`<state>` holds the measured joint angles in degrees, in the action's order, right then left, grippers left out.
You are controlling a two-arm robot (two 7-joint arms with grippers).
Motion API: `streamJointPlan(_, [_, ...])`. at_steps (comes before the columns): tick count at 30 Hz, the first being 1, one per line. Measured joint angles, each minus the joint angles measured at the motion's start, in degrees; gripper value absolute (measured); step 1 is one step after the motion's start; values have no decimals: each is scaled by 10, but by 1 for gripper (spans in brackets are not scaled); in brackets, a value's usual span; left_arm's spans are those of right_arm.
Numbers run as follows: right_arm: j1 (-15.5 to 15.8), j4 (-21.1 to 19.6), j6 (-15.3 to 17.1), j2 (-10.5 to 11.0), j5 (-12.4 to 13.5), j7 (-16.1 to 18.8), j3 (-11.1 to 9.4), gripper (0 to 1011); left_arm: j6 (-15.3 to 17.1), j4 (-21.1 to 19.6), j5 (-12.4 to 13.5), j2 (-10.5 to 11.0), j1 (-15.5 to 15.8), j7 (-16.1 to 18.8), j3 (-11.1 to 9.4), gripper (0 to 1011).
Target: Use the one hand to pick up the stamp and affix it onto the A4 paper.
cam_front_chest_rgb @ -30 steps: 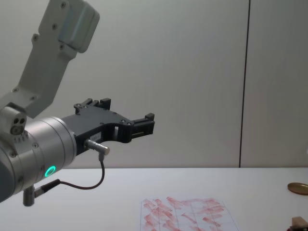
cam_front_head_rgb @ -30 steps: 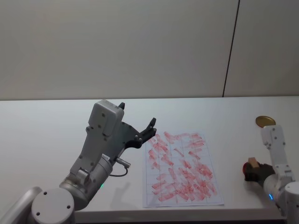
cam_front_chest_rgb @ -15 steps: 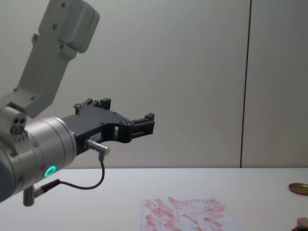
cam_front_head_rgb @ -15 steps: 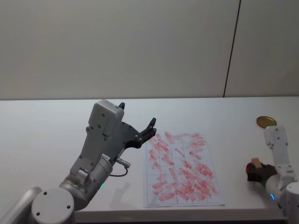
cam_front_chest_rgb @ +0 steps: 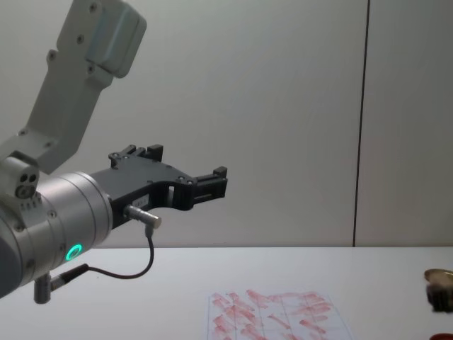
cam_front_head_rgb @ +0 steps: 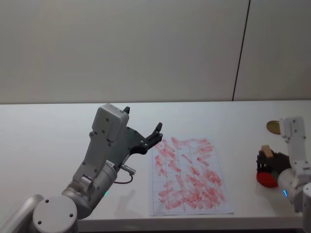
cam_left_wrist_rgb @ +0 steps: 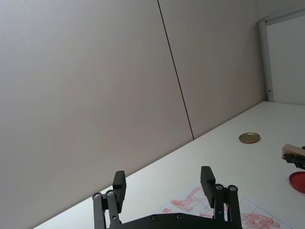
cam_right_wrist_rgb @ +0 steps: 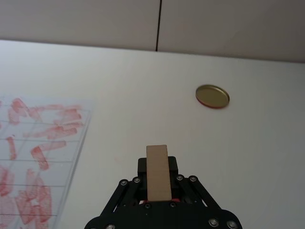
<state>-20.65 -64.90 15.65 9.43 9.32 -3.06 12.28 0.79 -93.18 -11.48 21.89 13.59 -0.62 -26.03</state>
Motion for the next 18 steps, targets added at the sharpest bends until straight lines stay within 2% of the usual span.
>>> streamJointPlan(4, [10, -33, -9, 2, -2, 14, 2, 220, 0, 0, 0, 0, 0, 0, 0, 993])
streamJointPlan(11, [19, -68, -19, 1, -6, 43, 10, 221, 0, 0, 0, 0, 0, 0, 0, 993])
streamJointPlan(18, [18, -77, -24, -8, -15, 76, 22, 220, 0, 0, 0, 0, 0, 0, 0, 993])
